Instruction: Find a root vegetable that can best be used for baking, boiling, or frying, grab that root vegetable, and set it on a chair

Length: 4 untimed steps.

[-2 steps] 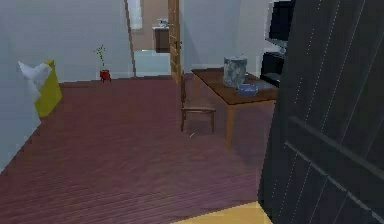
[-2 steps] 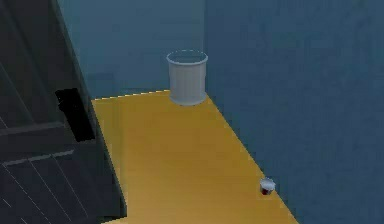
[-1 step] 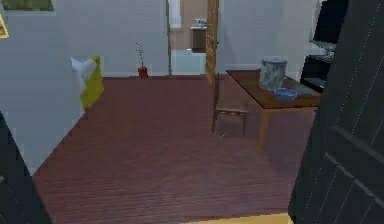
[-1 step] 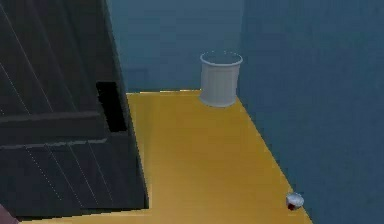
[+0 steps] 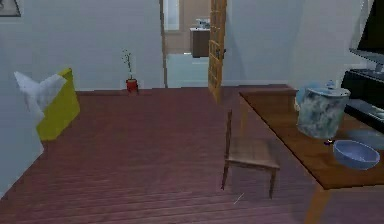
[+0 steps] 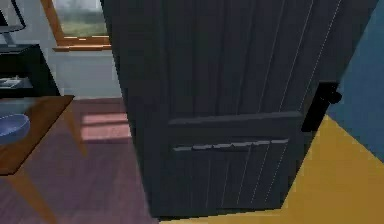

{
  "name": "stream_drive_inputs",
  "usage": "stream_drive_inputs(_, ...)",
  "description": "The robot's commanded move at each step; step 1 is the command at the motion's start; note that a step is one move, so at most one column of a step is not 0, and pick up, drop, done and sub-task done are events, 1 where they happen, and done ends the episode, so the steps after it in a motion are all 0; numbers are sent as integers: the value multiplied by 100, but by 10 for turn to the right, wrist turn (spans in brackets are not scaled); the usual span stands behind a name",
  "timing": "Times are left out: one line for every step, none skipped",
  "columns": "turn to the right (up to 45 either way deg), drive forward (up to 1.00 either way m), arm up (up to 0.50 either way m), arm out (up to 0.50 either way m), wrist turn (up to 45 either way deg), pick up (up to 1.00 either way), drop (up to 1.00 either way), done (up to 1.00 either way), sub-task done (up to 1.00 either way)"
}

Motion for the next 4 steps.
stream_drive_inputs(0,100,0,0,0,0,0,0,0)
stream_drive_inputs(-30,0,0,0,0,0,0,0,0)
stream_drive_inputs(-450,0,0,0,0,0,0,0,0)
stream_drive_inputs(-450,0,0,0,0,0,0,0,0)
